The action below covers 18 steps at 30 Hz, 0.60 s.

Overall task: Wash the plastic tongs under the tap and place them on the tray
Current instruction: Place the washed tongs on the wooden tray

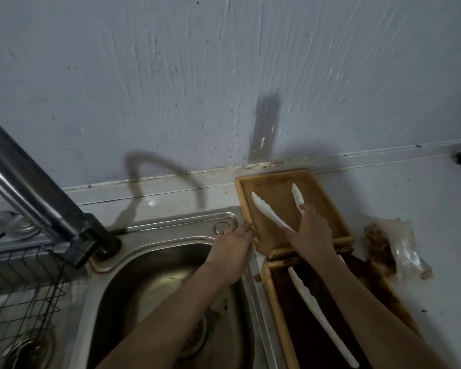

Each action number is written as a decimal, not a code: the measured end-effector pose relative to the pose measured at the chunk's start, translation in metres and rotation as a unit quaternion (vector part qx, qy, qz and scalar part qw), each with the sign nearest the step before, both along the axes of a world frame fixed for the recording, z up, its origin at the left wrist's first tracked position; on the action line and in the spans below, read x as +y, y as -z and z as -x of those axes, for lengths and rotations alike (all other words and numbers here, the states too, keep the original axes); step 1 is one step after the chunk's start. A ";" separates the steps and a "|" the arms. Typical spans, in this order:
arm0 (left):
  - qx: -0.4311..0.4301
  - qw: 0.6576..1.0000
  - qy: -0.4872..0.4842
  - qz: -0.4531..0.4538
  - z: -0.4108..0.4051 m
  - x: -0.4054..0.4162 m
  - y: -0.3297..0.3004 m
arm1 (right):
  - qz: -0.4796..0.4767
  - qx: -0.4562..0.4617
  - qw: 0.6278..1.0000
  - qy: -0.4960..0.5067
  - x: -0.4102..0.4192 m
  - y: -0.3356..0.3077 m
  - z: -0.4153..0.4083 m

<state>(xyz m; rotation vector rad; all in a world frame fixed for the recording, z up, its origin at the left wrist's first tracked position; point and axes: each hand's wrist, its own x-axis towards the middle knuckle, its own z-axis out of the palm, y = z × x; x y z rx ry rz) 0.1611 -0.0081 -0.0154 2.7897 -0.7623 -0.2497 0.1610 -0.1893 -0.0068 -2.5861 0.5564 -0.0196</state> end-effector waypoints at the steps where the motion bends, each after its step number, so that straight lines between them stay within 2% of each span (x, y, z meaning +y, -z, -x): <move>1: -0.001 1.000 0.005 0.002 -0.001 0.001 0.000 | 0.002 -0.003 1.000 -0.002 0.000 0.001 -0.005; 10: 0.025 0.999 0.038 0.017 -0.007 0.004 -0.002 | 0.037 -0.010 0.998 -0.042 0.008 0.017 -0.024; 14: 0.040 0.998 0.037 -0.003 -0.007 0.004 -0.004 | 0.002 0.016 0.998 -0.056 0.006 0.012 -0.022; 16: 0.030 0.998 0.037 -0.030 -0.004 0.004 -0.006 | 0.007 -0.021 0.998 -0.060 0.004 0.003 -0.014; 18: -0.003 0.999 0.040 -0.022 0.008 0.005 -0.009 | 0.009 -0.107 0.993 -0.057 0.001 -0.013 0.005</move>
